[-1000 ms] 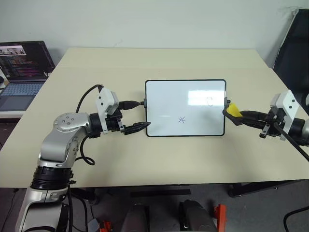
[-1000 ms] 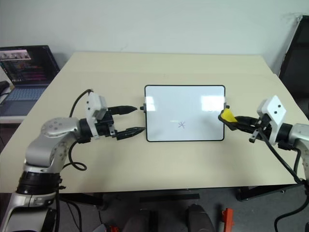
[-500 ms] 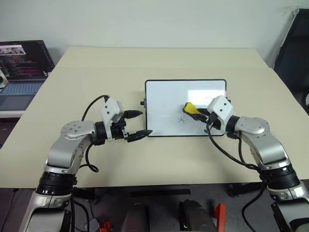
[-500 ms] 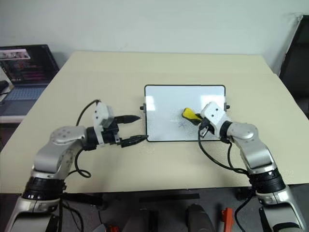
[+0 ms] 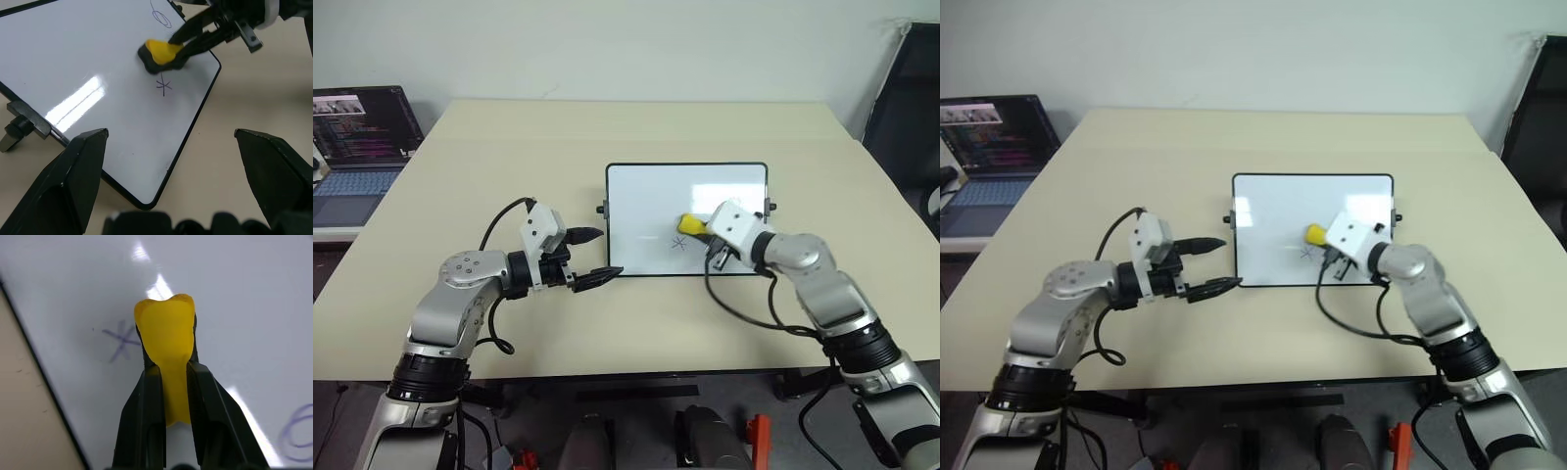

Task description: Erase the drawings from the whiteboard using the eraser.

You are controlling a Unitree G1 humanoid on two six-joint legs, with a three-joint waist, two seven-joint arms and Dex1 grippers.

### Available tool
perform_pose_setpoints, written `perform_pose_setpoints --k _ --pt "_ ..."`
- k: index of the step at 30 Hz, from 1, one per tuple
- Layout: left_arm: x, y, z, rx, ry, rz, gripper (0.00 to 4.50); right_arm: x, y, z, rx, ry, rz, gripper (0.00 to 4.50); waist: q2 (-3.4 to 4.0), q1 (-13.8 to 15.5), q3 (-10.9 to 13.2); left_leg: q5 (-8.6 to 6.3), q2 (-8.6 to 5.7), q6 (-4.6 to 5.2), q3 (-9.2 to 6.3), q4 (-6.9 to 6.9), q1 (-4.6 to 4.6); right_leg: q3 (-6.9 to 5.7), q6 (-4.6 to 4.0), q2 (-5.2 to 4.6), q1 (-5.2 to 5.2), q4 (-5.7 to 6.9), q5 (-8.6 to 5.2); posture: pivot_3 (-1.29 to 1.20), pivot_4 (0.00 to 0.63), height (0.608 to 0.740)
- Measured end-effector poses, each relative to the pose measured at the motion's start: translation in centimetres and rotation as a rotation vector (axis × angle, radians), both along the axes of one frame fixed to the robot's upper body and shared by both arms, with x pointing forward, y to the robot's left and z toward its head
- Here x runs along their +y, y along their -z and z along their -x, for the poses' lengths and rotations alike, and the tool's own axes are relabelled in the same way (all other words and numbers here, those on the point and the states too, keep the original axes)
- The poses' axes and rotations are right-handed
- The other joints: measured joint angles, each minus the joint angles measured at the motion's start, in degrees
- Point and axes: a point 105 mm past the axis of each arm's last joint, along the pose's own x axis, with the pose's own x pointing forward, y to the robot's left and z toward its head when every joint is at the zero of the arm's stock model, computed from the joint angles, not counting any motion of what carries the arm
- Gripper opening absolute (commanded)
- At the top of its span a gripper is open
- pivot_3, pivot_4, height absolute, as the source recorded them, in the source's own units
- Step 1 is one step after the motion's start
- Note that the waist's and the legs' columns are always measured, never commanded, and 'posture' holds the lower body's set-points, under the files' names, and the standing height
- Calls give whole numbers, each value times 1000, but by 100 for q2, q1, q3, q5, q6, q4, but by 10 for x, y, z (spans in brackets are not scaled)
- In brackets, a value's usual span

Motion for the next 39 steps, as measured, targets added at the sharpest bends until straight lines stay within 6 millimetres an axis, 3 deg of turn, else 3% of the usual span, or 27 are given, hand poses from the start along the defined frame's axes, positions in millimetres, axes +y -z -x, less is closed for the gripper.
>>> perform_pose_setpoints --k 7,13,17,21,26,30,32,37,39 --pt "0 2 0 4 -7 2 4500 21 30 14 100 -34 117 265 -27 -45 -30 8 3 10 -1 0 101 5 -22 3 89 -6 -17 0 150 740" --pt "0 2 0 2 -8 2 4500 19 27 7 95 -20 133 255 -27 -41 -30 10 2 11 -1 0 114 11 -22 -1 97 -8 -16 0 150 740" --pt "-1 0 -1 -5 -3 2 4500 11 0 -18 -11 72 123 231 -26 -48 -29 18 0 20 3 1 114 18 -25 -1 94 -7 -4 0 150 740" --pt "-3 2 0 0 7 -1 4500 -22 -41 -49 -171 265 127 228 -26 -40 -29 21 0 21 0 -2 110 17 -26 -2 89 -12 -4 0 150 740" --pt "-6 3 0 2 14 6 4500 -22 -52 -52 -222 273 138 204 -26 -54 -29 18 0 20 5 -11 69 16 -25 -1 66 -27 -6 0 150 740" --pt "-9 2 0 1 24 6 4500 -10 -39 -42 -189 203 175 201 -27 -71 -29 17 2 20 3 -15 72 14 -24 2 65 -27 -7 0 150 740" --pt "-10 3 0 5 31 4 4500 5 -27 -31 -150 133 184 201 -27 -93 -29 17 3 20 2 -15 75 14 -25 4 65 -26 -7 0 150 740" --pt "-11 3 0 5 34 6 4500 50 20 11 12 -101 231 198 -26 -129 -29 17 4 20 -2 -15 76 12 -25 5 66 -25 -8 0 150 740" --pt "-11 3 0 5 34 7 4500 58 34 21 44 -149 251 197 -27 -128 -29 18 4 20 -3 -13 77 10 -25 3 68 -27 -8 0 150 740"
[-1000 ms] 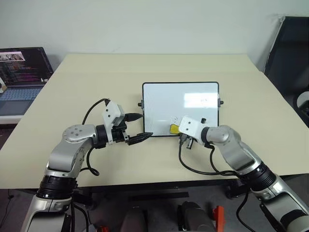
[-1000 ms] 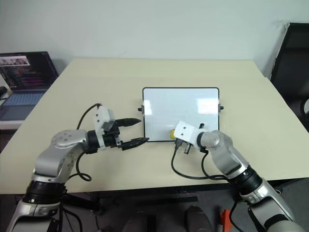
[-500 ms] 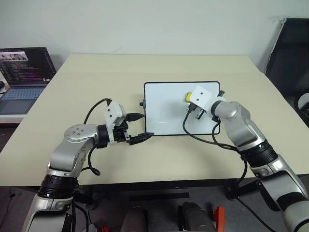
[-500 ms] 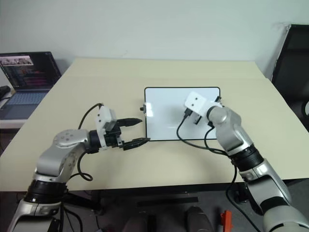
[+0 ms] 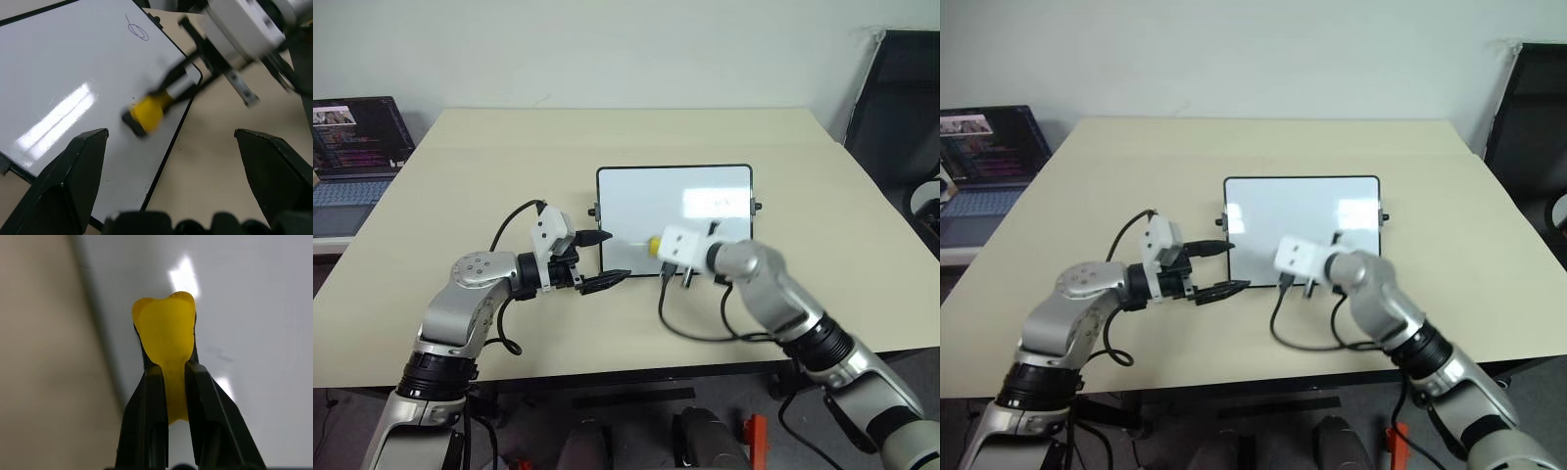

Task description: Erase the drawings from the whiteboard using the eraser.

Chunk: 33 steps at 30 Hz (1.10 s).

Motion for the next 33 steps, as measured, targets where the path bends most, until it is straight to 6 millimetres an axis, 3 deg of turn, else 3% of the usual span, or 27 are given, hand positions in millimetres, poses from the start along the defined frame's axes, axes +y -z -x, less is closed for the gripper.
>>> perform_pose_setpoints --k 10,12,16,19,22,26,29,31,33 --pt "0 0 -2 1 -2 2 4500 -8 -7 -13 -23 42 -22 189 3 72 3 1 -2 -1 -6 5 3 0 1 -7 -26 -4 1 0 150 740" --pt "0 0 -2 2 -2 4 4500 -14 -21 -26 -84 92 -43 188 6 79 7 2 -5 -1 -7 8 1 4 1 -10 -31 -5 1 0 150 740" --pt "-4 -3 -3 -12 10 7 4500 -53 -65 -64 -279 289 -60 187 6 106 8 3 -6 0 -9 9 -11 9 -1 -16 -47 -14 2 0 150 740" --pt "-4 -2 -4 -9 7 5 4500 -76 -83 -75 -355 379 -54 186 3 114 7 5 -7 2 -3 8 -15 18 -1 -17 -55 -14 3 0 150 740" --pt "-5 -3 -5 -11 10 6 4500 -75 -89 -76 -380 376 -60 175 -1 95 4 0 -10 -2 10 -4 -31 20 6 -15 -60 -13 8 0 150 740" --pt "-8 -5 -6 -17 19 11 4500 -68 -90 -65 -313 328 -146 170 -1 67 4 0 -6 -1 7 -7 -79 15 39 0 -79 -10 27 0 150 740" --pt "-7 -6 -6 -17 23 9 4500 -43 -69 -30 -79 106 -280 169 13 68 26 -1 -5 0 0 -12 -107 5 43 3 -101 -13 27 0 150 740" --pt "-6 -6 -6 -19 30 9 4500 -26 -69 1 46 -46 -391 169 45 85 59 -1 -7 0 -3 -14 -137 3 48 2 -127 -12 24 0 150 740" --pt "-4 -10 -8 -30 24 6 4500 -38 -81 15 83 -81 -451 169 56 114 73 -2 -9 -2 -6 -11 -162 -3 48 0 -147 -12 24 0 150 740"
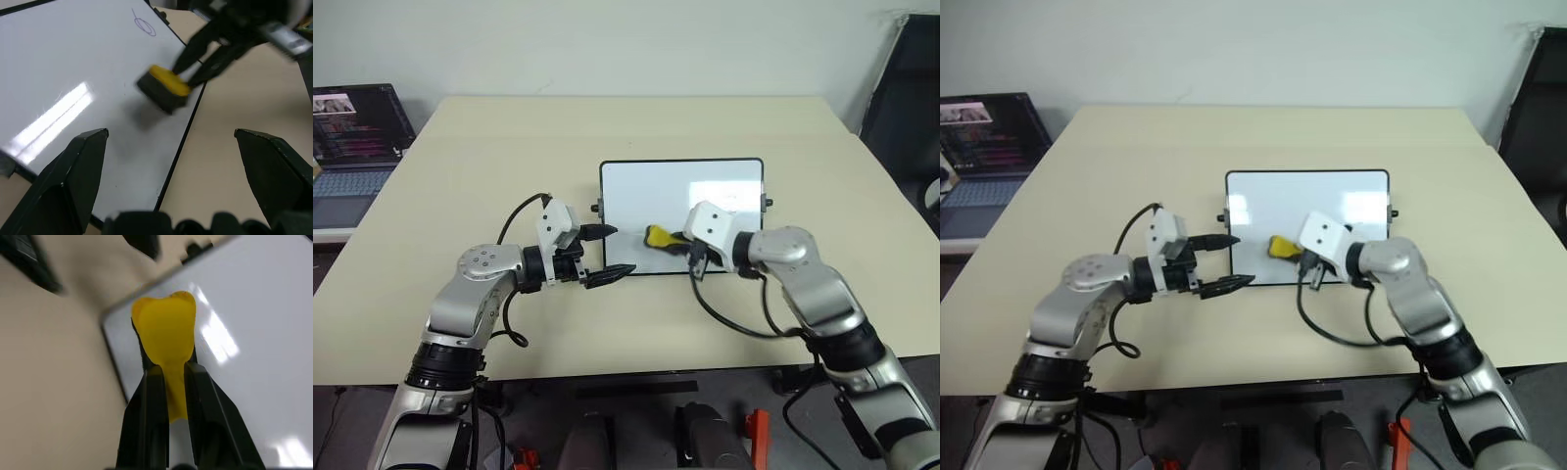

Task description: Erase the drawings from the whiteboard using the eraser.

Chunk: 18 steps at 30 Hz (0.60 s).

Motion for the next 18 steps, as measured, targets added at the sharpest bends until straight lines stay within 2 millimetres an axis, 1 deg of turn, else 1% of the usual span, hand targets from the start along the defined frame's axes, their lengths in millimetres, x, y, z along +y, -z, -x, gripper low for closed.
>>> perform_pose_setpoints --k 1,3,5,8,9,11,13,14,16,18 --pt "3 -3 -1 -12 -7 -4 4500 -16 -6 2 3 24 1 169 -1 42 0 -2 -2 -3 -5 5 -16 -8 -16 -3 -9 -2 10 0 150 740" --pt "10 -6 -3 -20 -26 -15 4500 -53 -14 -1 1 127 14 169 -1 101 1 -6 -4 -8 -3 5 -22 -11 -17 -7 -10 -17 10 0 150 740" --pt "14 -10 -4 -31 -36 -19 4500 -81 -19 -6 -7 222 28 169 1 117 1 -7 -2 -8 -4 -2 -33 -15 -18 -5 -12 -43 10 0 150 740" --pt "18 -16 -7 -53 -31 -35 4500 -124 -21 -6 8 349 52 169 2 127 2 -9 -2 -9 -3 -5 -46 -18 -17 -6 -14 -61 10 0 150 740" --pt "22 -19 -9 -60 -39 -49 4500 -141 -21 -5 20 393 63 169 1 128 3 -12 -2 -9 -2 -5 -48 -18 -16 -6 -15 -64 10 0 150 740" --pt "30 -25 -11 -76 -53 -71 4500 -166 -22 -2 28 463 75 169 1 128 3 -19 -2 -4 0 -5 -49 -16 -14 -6 -15 -65 9 0 150 740" --pt "33 -32 -13 -100 -58 -89 4500 -189 -22 5 27 513 111 169 2 129 4 -23 -2 0 1 -5 -48 -16 -13 -6 -14 -66 8 0 150 740" --pt "35 -35 -13 -111 -60 -94 4500 -197 -23 7 23 531 117 169 2 121 4 -25 -2 1 3 -5 -48 -15 -13 -6 -14 -65 8 0 150 740" --pt "35 -40 -14 -124 -57 -101 4500 -207 -24 10 18 555 123 169 3 100 4 -26 -1 1 6 -4 -45 -11 -12 -5 -14 -63 7 0 150 740" --pt "35 -42 -14 -131 -54 -104 4500 -212 -24 10 13 565 120 169 4 89 4 -26 -1 1 7 -2 -43 -10 -12 -4 -14 -58 8 0 150 740"
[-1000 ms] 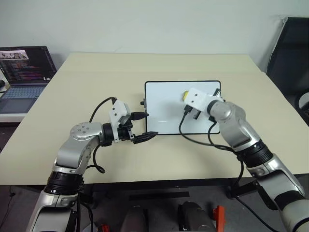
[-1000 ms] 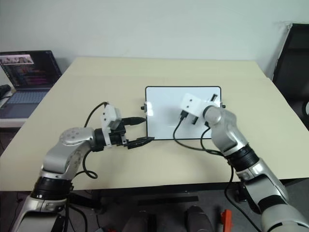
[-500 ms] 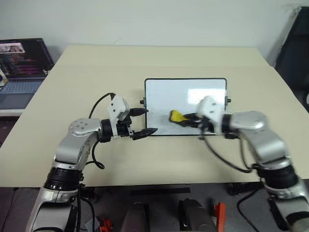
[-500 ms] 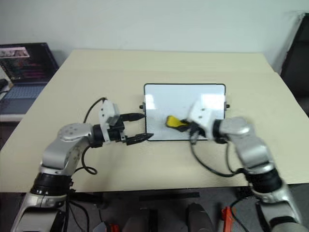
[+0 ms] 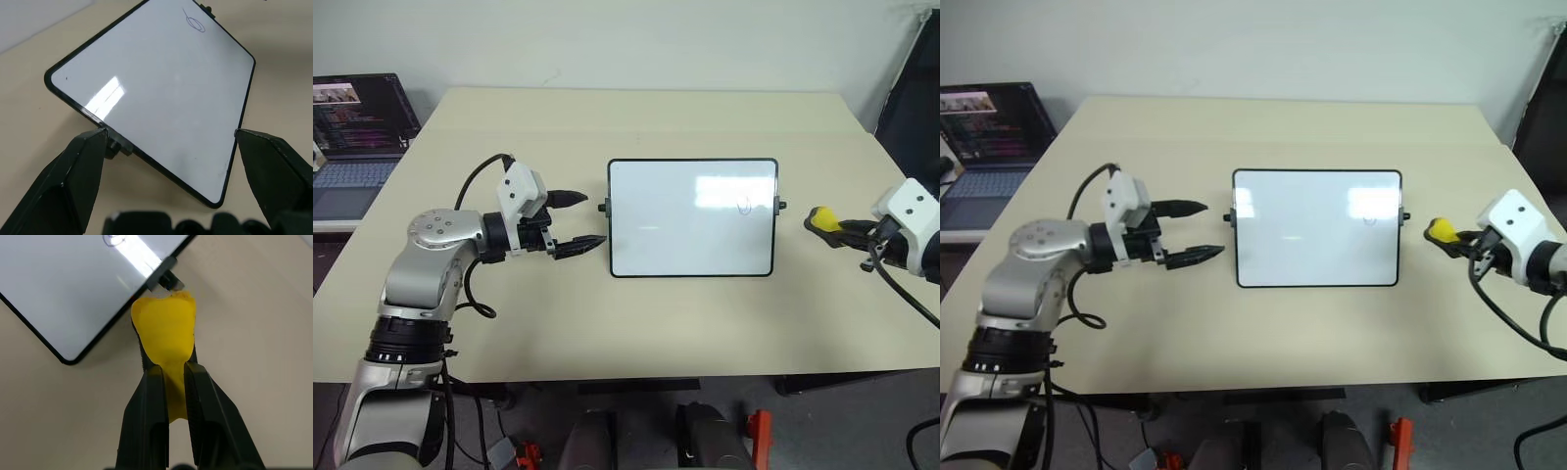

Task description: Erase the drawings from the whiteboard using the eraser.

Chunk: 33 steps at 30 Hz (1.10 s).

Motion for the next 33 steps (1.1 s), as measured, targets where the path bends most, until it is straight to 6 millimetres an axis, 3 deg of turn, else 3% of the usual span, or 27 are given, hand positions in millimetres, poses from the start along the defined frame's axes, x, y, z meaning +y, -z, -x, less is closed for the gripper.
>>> perform_pose_setpoints --k 17,24,28,33 --pt "-4 -3 2 -19 5 -2 4500 -6 -5 -7 -49 15 -4 169 0 25 0 0 0 -1 -2 18 -2 -1 1 0 3 12 2 0 150 740" --pt "-6 -4 2 -21 9 7 4500 2 -5 -10 -62 -11 -41 168 1 21 0 1 0 -1 -1 23 -1 1 1 0 4 18 3 0 150 740" --pt "-12 -3 3 -18 29 20 4500 24 -22 -33 -200 -12 -109 168 1 -21 0 1 0 -2 2 31 7 7 1 1 4 37 4 0 150 740" --pt "-24 4 4 8 62 34 4500 42 -20 -73 -312 88 -20 168 2 -22 1 3 -5 -4 5 33 15 13 0 0 -2 68 3 0 150 740"
